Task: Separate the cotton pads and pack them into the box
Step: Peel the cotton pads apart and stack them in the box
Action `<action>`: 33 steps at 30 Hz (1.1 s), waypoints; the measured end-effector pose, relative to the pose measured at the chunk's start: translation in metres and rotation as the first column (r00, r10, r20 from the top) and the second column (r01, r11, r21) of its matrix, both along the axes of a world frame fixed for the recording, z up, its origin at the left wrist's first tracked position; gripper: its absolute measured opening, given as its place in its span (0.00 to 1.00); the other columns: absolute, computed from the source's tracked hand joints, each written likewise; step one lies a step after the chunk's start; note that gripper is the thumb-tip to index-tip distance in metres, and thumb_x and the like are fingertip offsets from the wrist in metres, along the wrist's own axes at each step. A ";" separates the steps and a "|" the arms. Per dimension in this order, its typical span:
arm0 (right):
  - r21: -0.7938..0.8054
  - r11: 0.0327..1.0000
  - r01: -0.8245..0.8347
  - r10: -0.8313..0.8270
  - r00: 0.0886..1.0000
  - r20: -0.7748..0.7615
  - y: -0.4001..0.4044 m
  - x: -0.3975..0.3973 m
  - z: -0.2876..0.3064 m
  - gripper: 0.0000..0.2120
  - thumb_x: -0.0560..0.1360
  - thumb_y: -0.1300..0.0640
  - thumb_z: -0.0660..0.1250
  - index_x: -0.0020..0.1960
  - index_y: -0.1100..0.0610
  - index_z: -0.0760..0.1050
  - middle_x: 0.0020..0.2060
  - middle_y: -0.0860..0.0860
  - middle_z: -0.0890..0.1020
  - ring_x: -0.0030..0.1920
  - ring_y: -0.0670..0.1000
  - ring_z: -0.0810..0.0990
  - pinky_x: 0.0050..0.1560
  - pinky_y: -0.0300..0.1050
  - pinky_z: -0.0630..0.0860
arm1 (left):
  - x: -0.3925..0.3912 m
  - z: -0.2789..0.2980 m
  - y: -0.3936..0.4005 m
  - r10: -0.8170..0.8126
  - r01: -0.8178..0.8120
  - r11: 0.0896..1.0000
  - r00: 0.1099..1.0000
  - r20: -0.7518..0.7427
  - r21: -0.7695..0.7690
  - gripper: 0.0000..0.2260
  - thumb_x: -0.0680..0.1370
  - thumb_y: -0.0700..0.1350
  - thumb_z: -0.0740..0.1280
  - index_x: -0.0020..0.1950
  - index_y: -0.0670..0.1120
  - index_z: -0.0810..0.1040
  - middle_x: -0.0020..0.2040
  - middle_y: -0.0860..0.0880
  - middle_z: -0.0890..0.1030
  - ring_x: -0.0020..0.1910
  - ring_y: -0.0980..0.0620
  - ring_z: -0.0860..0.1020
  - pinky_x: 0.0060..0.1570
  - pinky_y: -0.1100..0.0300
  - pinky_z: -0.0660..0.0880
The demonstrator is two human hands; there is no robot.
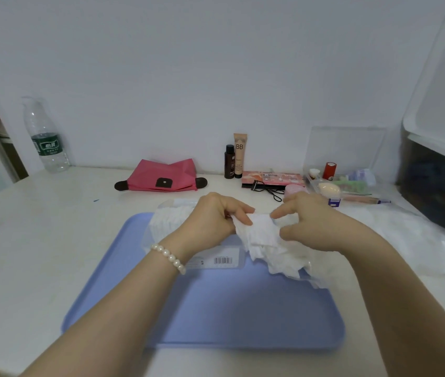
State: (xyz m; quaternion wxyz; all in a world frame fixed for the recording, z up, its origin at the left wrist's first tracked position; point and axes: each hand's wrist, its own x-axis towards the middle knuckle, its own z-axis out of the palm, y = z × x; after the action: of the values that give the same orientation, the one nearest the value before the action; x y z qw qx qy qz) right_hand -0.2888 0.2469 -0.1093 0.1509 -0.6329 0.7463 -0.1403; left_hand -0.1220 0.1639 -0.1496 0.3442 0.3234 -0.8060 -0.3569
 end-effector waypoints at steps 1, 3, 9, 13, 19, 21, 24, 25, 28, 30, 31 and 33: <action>-0.018 1.000 0.017 -0.016 0.999 0.034 -0.007 -0.001 -0.001 0.17 0.74 0.55 0.62 0.62 0.46 0.74 0.69 0.51 0.67 0.70 0.55 0.62 0.68 0.53 0.63 | 0.000 0.000 -0.001 -0.003 0.003 1.000 1.000 -0.007 0.010 0.11 0.68 0.24 0.65 0.40 0.36 0.84 0.51 0.45 0.82 0.50 0.54 0.79 0.52 0.71 0.73; -0.028 0.999 0.034 -0.033 0.999 0.039 -0.018 -0.001 -0.001 0.17 0.74 0.55 0.62 0.62 0.46 0.73 0.68 0.51 0.69 0.67 0.56 0.66 0.66 0.56 0.66 | 0.000 -0.002 -0.004 -0.005 0.006 0.999 1.000 -0.027 0.038 0.13 0.67 0.23 0.64 0.35 0.38 0.82 0.49 0.46 0.83 0.49 0.54 0.80 0.52 0.67 0.75; -0.033 0.995 -0.091 0.092 0.995 0.049 -0.036 0.008 -0.003 0.12 0.66 0.49 0.75 0.46 0.46 0.76 0.62 0.48 0.73 0.59 0.53 0.71 0.58 0.52 0.71 | 0.005 -0.006 -0.020 -0.065 0.070 0.993 0.997 -0.051 0.093 0.18 0.65 0.23 0.69 0.28 0.46 0.78 0.41 0.55 0.82 0.41 0.62 0.81 0.45 0.69 0.76; -0.023 0.997 -0.077 0.078 0.994 0.080 -0.046 0.003 -0.013 0.11 0.65 0.49 0.76 0.42 0.49 0.76 0.60 0.48 0.73 0.59 0.51 0.70 0.57 0.48 0.70 | 0.004 -0.011 -0.026 -0.097 0.106 0.985 0.993 -0.068 0.134 0.14 0.66 0.25 0.71 0.30 0.43 0.78 0.43 0.53 0.82 0.40 0.61 0.82 0.43 0.69 0.76; -0.152 0.983 -0.102 0.153 0.914 0.375 -0.044 -0.011 -0.003 0.12 0.67 0.65 0.73 0.32 0.54 0.72 0.46 0.49 0.82 0.50 0.50 0.79 0.53 0.48 0.73 | 0.009 -0.018 -0.030 -0.104 0.118 0.983 0.989 -0.102 0.142 0.13 0.66 0.25 0.72 0.34 0.44 0.80 0.52 0.47 0.81 0.45 0.56 0.82 0.48 0.66 0.76; -0.235 0.971 -0.044 0.159 0.852 0.499 -0.043 -0.017 0.001 0.13 0.67 0.69 0.72 0.32 0.56 0.72 0.31 0.52 0.80 0.36 0.52 0.79 0.45 0.49 0.76 | 0.015 -0.014 -0.028 -0.093 0.110 0.982 0.989 -0.117 0.152 0.14 0.66 0.26 0.72 0.38 0.45 0.80 0.54 0.47 0.81 0.46 0.53 0.82 0.48 0.63 0.78; -0.332 0.941 0.069 0.176 0.738 0.651 -0.044 -0.023 0.004 0.11 0.68 0.72 0.69 0.36 0.58 0.73 0.27 0.53 0.78 0.31 0.49 0.79 0.36 0.43 0.78 | 0.024 -0.011 -0.025 -0.031 0.055 0.971 0.994 -0.104 0.235 0.16 0.67 0.28 0.72 0.48 0.46 0.79 0.46 0.47 0.84 0.40 0.50 0.81 0.46 0.51 0.81; -0.343 0.933 0.108 0.178 0.690 0.702 -0.046 -0.024 0.004 0.12 0.69 0.73 0.68 0.37 0.58 0.73 0.30 0.54 0.79 0.33 0.51 0.80 0.35 0.44 0.79 | 0.026 -0.010 -0.024 -0.006 0.027 0.969 0.996 -0.087 0.247 0.18 0.68 0.29 0.72 0.51 0.47 0.78 0.46 0.48 0.84 0.39 0.48 0.82 0.47 0.45 0.80; -0.340 0.929 0.149 0.178 0.624 0.761 -0.049 -0.027 0.002 0.15 0.70 0.75 0.63 0.38 0.55 0.74 0.34 0.55 0.77 0.37 0.54 0.78 0.36 0.46 0.74 | 0.032 -0.005 -0.021 0.019 0.030 0.947 0.989 -0.149 0.319 0.18 0.69 0.32 0.69 0.56 0.47 0.73 0.51 0.47 0.80 0.37 0.48 0.81 0.47 0.44 0.80; -0.338 0.938 0.074 0.202 0.676 0.709 -0.048 -0.025 0.001 0.16 0.70 0.75 0.60 0.38 0.54 0.75 0.31 0.53 0.73 0.35 0.53 0.72 0.36 0.45 0.69 | 0.032 -0.001 -0.016 0.005 0.074 0.911 0.982 -0.190 0.407 0.19 0.67 0.41 0.67 0.57 0.47 0.70 0.45 0.46 0.79 0.37 0.50 0.81 0.42 0.54 0.80; -0.327 0.945 0.012 0.222 0.708 0.670 -0.046 -0.022 0.000 0.16 0.70 0.74 0.59 0.39 0.54 0.75 0.29 0.54 0.72 0.33 0.53 0.70 0.36 0.45 0.68 | 0.030 0.000 -0.012 0.002 0.059 0.915 0.989 -0.151 0.400 0.20 0.66 0.46 0.69 0.57 0.49 0.70 0.41 0.47 0.79 0.36 0.51 0.80 0.40 0.57 0.78; -0.286 0.951 -0.114 0.269 0.762 0.590 -0.044 -0.013 0.000 0.15 0.70 0.73 0.59 0.41 0.55 0.76 0.30 0.59 0.75 0.33 0.59 0.74 0.36 0.47 0.72 | 0.023 -0.004 -0.006 0.020 -0.010 0.953 0.999 -0.029 0.302 0.23 0.66 0.50 0.75 0.56 0.53 0.69 0.32 0.53 0.76 0.32 0.54 0.77 0.35 0.62 0.74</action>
State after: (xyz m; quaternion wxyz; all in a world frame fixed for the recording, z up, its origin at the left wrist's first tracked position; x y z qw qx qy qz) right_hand -0.3018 0.2031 -0.1095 0.3267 -0.6377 0.5635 -0.4112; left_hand -0.0986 0.1574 -0.1537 0.3060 0.3727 -0.7339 -0.4784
